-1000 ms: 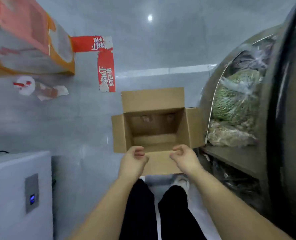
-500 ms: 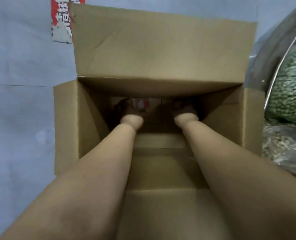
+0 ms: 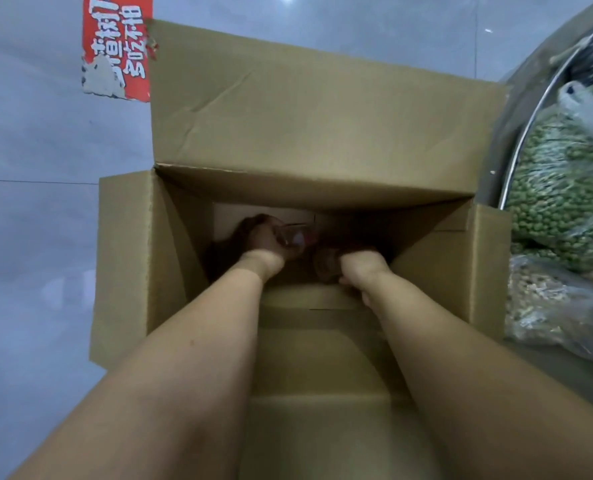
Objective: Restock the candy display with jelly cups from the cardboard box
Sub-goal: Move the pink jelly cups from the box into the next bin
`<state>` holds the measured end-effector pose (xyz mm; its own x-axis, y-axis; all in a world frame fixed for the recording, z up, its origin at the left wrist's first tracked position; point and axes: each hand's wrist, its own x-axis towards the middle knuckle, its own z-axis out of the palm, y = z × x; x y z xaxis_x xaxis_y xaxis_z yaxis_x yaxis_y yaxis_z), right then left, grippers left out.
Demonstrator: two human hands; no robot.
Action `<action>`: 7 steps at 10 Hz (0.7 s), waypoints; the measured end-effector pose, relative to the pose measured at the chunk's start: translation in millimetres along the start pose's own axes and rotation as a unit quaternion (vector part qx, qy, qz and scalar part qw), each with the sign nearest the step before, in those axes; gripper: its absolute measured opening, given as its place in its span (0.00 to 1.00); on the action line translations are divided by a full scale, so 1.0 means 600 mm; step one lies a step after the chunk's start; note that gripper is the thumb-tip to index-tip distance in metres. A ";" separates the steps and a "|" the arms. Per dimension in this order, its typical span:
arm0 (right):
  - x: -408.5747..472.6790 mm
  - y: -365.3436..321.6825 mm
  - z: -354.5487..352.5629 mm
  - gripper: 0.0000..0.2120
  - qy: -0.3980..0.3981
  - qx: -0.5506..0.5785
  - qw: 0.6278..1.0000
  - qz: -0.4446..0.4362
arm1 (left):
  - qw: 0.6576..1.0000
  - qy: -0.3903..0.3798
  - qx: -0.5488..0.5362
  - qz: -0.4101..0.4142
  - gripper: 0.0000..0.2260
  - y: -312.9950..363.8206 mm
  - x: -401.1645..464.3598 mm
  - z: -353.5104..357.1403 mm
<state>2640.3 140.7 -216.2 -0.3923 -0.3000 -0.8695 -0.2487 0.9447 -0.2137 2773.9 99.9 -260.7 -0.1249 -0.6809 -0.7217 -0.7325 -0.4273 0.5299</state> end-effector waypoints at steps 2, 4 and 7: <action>-0.131 0.008 -0.031 0.11 -0.045 0.372 0.926 0.044 | 0.996 0.034 -0.087 -0.013 0.14 0.050 -0.150 -0.074; -0.447 -0.023 -0.118 0.14 -0.174 0.616 0.768 0.010 | 0.978 0.125 -0.135 0.097 0.18 0.176 -0.443 -0.230; -0.949 -0.090 -0.429 0.14 -0.220 0.510 0.769 -0.316 | 0.937 0.060 -0.132 0.317 0.31 0.516 -0.827 -0.450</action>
<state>2648.9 226.5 404.9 -0.0848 -0.8800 -0.4673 0.6460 0.3085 -0.6982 2789.5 144.9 381.4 -0.3904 -0.9034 -0.1772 -0.3435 -0.0356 0.9385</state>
